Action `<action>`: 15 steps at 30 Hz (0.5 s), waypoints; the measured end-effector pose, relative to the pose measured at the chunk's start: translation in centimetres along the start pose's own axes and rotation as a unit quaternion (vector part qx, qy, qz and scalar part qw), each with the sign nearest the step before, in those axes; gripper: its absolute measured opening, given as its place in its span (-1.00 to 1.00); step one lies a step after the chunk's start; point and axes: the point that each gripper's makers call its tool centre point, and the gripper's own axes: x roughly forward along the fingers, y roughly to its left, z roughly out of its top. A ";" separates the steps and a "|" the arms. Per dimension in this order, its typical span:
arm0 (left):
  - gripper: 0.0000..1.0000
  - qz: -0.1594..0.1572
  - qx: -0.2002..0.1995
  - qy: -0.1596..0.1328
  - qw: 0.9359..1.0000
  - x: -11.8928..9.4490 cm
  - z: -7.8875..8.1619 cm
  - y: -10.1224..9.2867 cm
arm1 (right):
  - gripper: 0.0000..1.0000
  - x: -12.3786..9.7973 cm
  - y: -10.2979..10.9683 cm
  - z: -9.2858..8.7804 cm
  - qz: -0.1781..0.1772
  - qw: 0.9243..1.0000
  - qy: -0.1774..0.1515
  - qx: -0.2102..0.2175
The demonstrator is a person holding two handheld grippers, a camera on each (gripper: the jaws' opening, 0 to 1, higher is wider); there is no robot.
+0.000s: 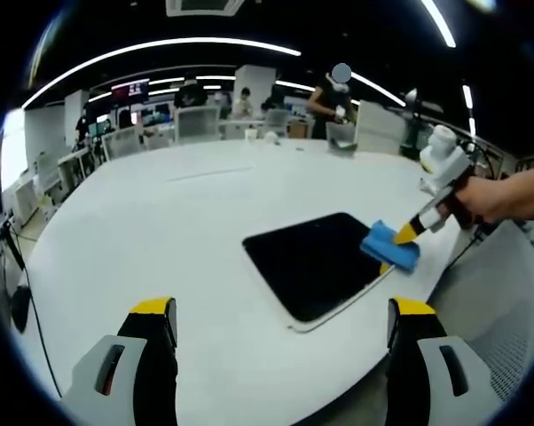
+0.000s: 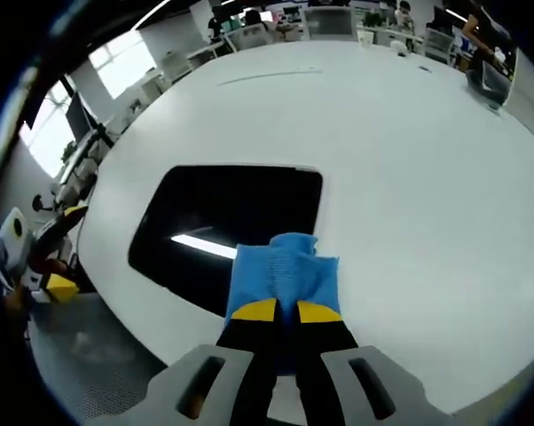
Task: Wipe the mirror surface with the cleaning cloth until all visible marks leave the cleaned area.
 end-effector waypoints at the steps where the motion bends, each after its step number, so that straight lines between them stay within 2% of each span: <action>1: 0.98 0.000 0.000 0.000 1.000 0.0 0.0 0.0 | -0.98 0.0 0.0 0.0 0.000 1.000 0.000 0.001; 15: 0.98 0.000 -0.001 -0.001 1.000 0.0 0.0 0.1 | -0.98 -0.1 0.2 -0.4 0.002 1.000 0.004 0.002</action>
